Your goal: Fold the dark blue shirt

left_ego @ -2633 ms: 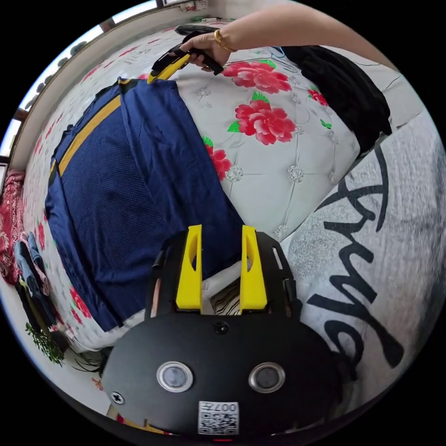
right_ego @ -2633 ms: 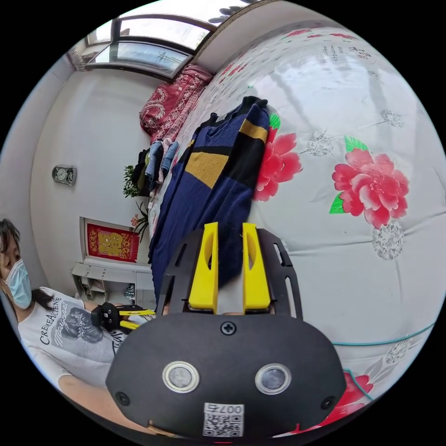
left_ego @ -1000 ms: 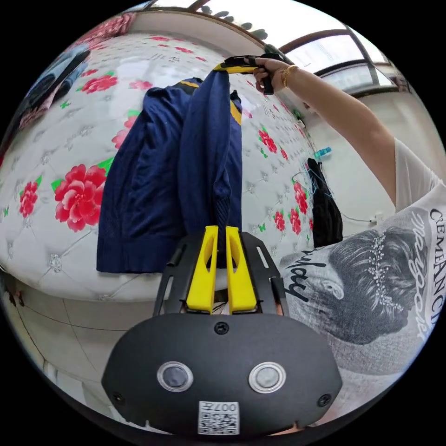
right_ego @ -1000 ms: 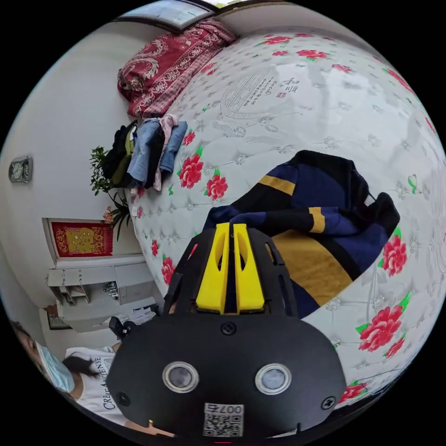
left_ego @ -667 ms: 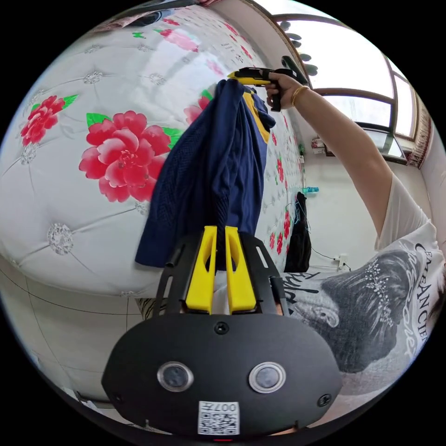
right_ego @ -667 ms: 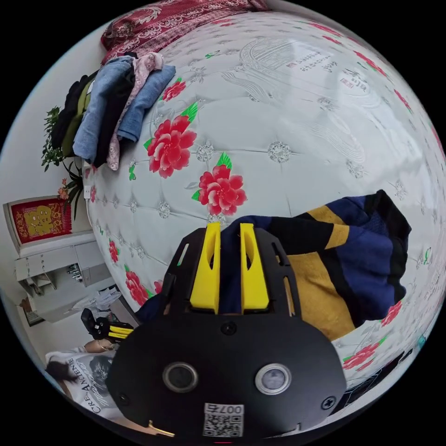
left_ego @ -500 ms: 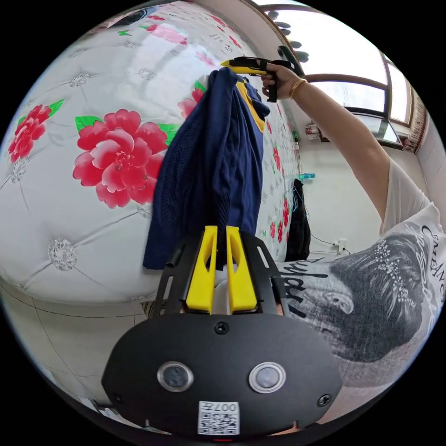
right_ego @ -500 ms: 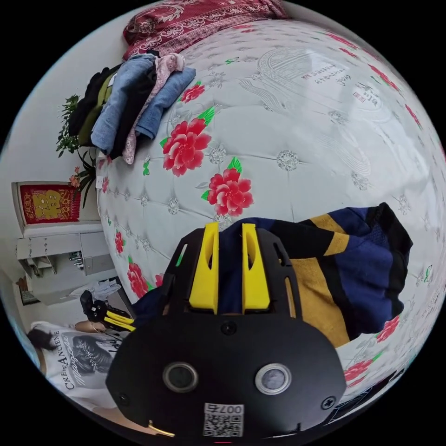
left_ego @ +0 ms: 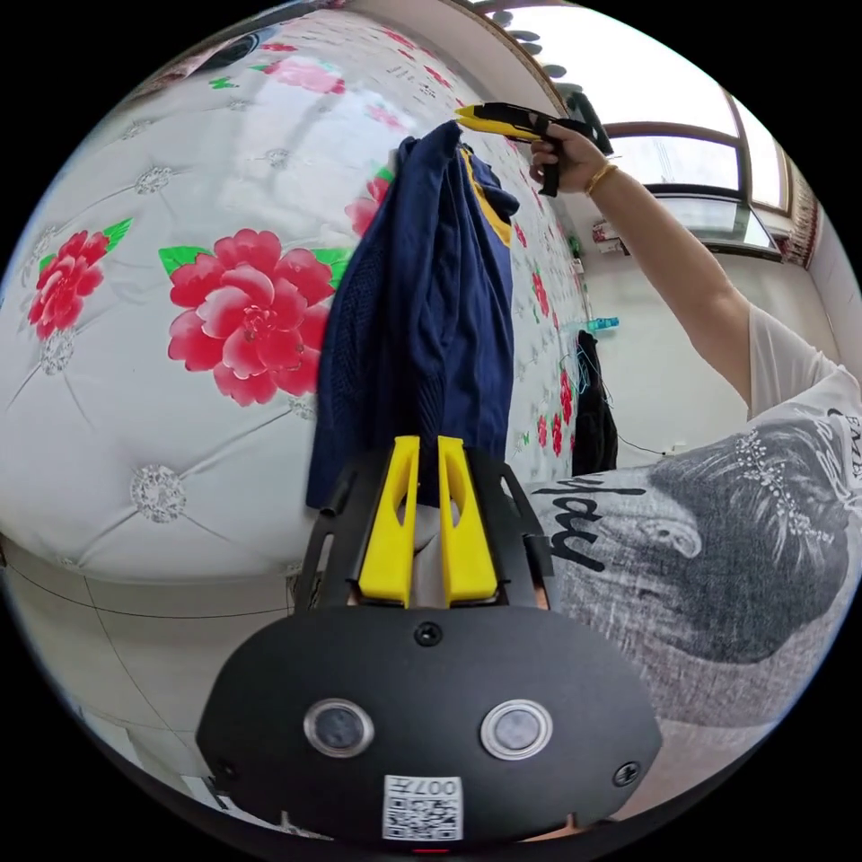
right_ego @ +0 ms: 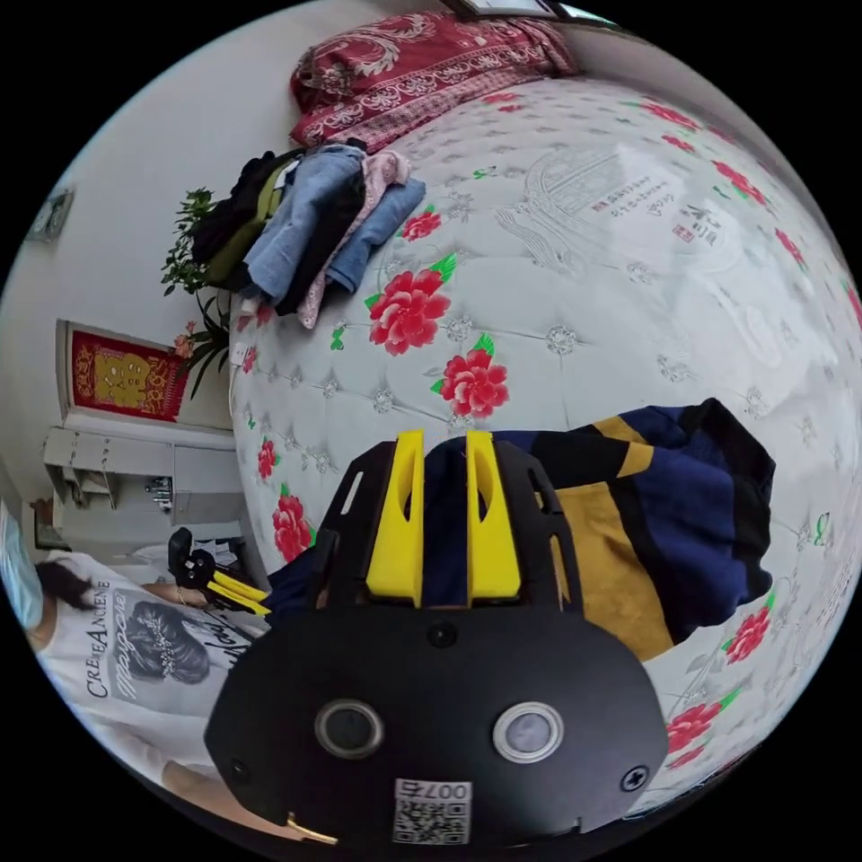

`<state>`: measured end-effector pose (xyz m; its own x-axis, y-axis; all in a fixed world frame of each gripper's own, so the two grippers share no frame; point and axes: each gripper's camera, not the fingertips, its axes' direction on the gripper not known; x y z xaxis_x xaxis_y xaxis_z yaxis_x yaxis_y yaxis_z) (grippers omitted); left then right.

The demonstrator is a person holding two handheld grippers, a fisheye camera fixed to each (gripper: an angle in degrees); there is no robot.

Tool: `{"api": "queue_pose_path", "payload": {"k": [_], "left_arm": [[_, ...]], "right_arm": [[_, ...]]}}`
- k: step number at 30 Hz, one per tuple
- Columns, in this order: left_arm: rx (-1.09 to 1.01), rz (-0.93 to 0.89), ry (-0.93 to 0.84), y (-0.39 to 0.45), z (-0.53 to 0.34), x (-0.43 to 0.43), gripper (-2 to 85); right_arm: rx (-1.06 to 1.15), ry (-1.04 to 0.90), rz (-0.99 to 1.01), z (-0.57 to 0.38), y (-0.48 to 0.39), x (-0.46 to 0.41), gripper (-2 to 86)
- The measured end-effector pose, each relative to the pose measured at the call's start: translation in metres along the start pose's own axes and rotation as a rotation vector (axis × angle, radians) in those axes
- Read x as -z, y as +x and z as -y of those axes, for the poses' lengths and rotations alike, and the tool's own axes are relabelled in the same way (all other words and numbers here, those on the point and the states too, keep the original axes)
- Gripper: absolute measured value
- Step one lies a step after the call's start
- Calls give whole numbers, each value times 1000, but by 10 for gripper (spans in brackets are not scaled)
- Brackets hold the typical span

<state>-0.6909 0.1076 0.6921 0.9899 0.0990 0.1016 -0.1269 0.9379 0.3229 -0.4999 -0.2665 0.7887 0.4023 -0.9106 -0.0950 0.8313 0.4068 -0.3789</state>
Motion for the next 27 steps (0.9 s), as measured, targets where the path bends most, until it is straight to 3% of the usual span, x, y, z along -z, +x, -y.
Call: {"api": "queue_pose_path", "payload": {"k": [3,13,17,23,27], "left_arm": [[-14,24,-37,0,-3,2,39],[-73,32,-75,7,-1,16,29],[-98,52,-84,12,0,20,20],[-101,150,-75,17,-7,27,3],[-79,107,-71,14,-8,29,-1]], "right_arm": [[72,144,-44,-46,-26,11,32],[16,1,-59,-141,-66,-37,25],[-20,-41,-33,-144,-79,-57,6],[41,18,-151,-130,-122,-45,2],[55,-48,-184,-120,-123,-69,10]]}}
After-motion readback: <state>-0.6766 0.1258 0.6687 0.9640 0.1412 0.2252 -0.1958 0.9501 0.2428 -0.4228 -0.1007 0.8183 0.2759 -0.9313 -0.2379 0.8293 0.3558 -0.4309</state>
